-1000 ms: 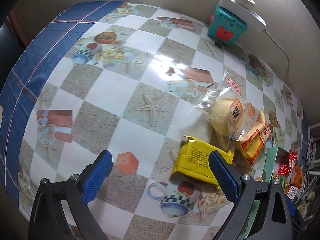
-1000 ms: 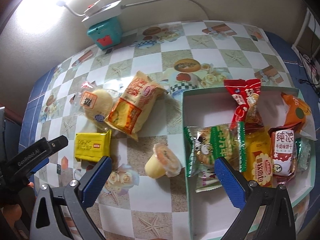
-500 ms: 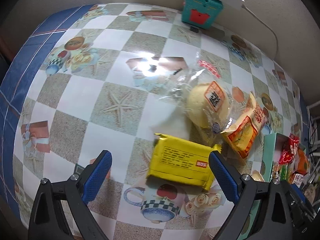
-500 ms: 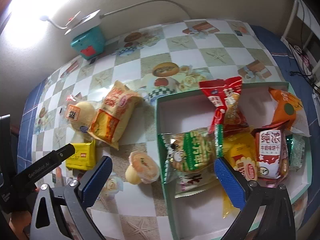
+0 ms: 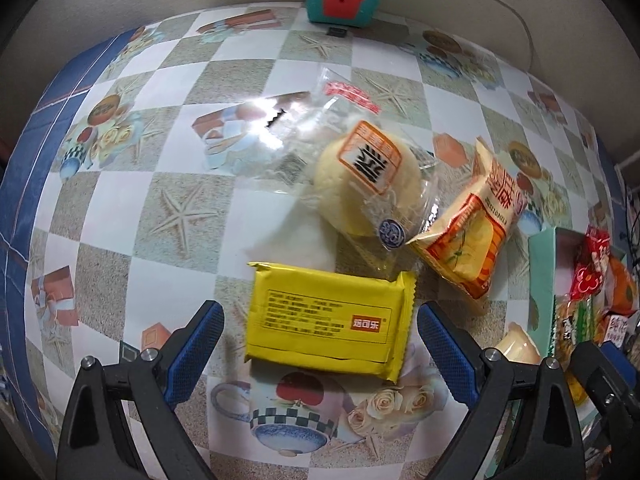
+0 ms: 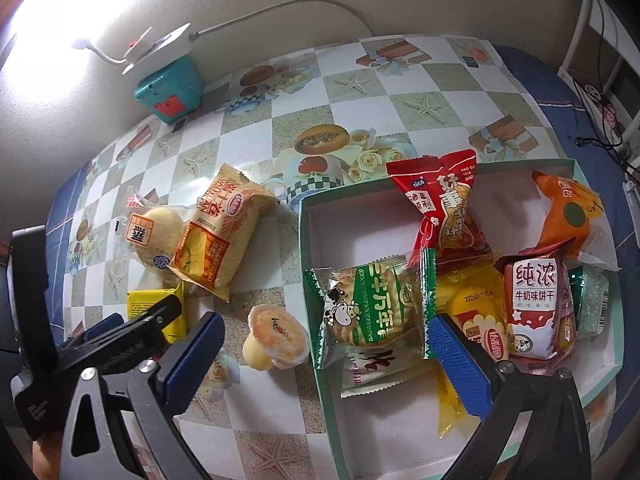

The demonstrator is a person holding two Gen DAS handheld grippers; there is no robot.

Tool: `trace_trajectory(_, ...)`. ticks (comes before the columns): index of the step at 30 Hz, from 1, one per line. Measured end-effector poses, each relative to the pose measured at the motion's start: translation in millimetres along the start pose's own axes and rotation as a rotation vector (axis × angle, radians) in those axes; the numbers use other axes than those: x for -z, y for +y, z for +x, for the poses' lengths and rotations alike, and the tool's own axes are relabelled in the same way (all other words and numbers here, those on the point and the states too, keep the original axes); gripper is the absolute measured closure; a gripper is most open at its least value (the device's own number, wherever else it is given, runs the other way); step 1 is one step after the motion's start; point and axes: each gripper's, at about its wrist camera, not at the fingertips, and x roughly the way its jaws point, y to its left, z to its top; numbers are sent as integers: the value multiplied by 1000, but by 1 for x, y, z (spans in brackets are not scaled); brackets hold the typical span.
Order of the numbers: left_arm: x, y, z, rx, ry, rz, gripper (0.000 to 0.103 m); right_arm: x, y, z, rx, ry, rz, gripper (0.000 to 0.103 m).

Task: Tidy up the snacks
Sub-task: 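Grasp the yellow cake packet with the left tool while the right tool grasps the pudding cup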

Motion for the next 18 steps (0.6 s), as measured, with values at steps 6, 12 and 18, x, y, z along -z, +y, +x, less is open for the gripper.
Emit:
trace_trajectory(6, 3, -18, 12, -34, 0, 27, 6, 0, -1, 0, 0, 2, 1, 0)
trace_trajectory(12, 6, -29, 18, -81, -31, 47, 6, 0, -2, 2, -2, 6, -2, 0)
trace_trajectory(18, 1, -36, 12, -64, -47, 52, 20, 0, -2, 1, -2, 6, -2, 0)
